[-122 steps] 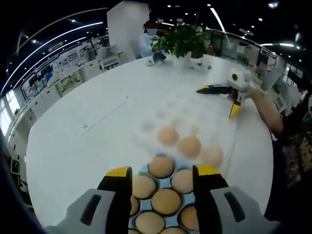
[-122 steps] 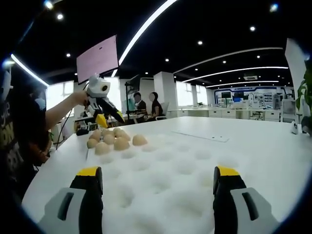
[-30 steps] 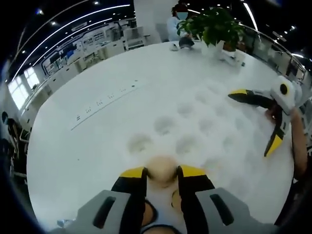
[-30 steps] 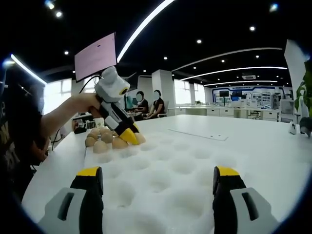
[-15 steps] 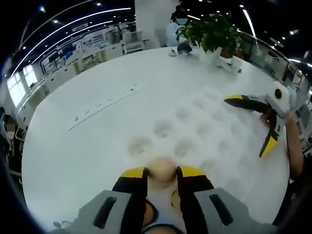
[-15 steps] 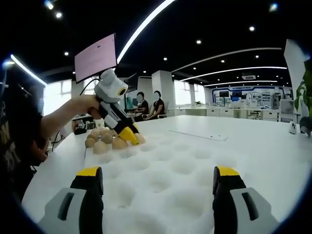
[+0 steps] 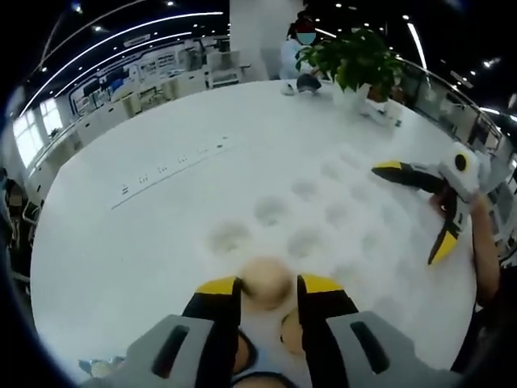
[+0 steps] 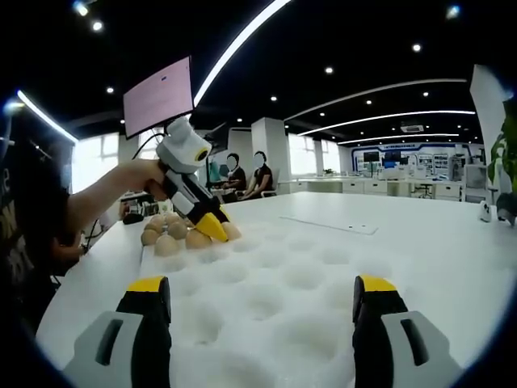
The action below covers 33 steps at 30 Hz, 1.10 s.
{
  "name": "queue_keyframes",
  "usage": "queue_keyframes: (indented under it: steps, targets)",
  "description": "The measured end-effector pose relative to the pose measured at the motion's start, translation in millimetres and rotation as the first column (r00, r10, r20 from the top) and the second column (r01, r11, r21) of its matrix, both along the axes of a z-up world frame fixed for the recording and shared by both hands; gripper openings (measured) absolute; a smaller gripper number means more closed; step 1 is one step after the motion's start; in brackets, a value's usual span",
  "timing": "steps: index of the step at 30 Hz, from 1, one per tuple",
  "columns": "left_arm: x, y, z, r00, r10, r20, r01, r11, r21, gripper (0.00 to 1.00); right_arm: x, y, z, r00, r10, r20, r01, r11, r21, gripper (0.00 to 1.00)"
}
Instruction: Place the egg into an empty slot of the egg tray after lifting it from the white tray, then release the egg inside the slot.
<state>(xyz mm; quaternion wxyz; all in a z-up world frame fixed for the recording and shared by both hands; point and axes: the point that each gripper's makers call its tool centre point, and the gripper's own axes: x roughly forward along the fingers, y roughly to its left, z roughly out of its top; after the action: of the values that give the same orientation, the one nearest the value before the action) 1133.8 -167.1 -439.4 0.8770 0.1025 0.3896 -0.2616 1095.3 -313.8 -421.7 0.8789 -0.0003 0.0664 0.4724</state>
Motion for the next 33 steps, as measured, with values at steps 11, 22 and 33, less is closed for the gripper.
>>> queue_keyframes:
  steps: [11, 22, 33]
  targets:
    - [7.2, -1, 1.9, 0.997, -0.033, 0.065, 0.027, 0.996, 0.088, 0.25, 1, -1, 0.3, 1.0, -0.002, 0.001, 0.002, 1.0, 0.003, 0.97]
    - [10.4, -1, 5.3, 0.993, -0.034, 0.114, 0.028, 0.998, 0.049, 0.25, 0, 0, 0.5, 1.0, -0.003, 0.001, 0.003, 1.0, 0.004, 0.97]
    - [8.9, 1, 10.6, 0.987, -0.049, 0.153, 0.049, 0.999, -0.002, 0.24, 0, 0, 0.8, 1.0, -0.004, 0.002, 0.004, 1.0, 0.006, 0.97]
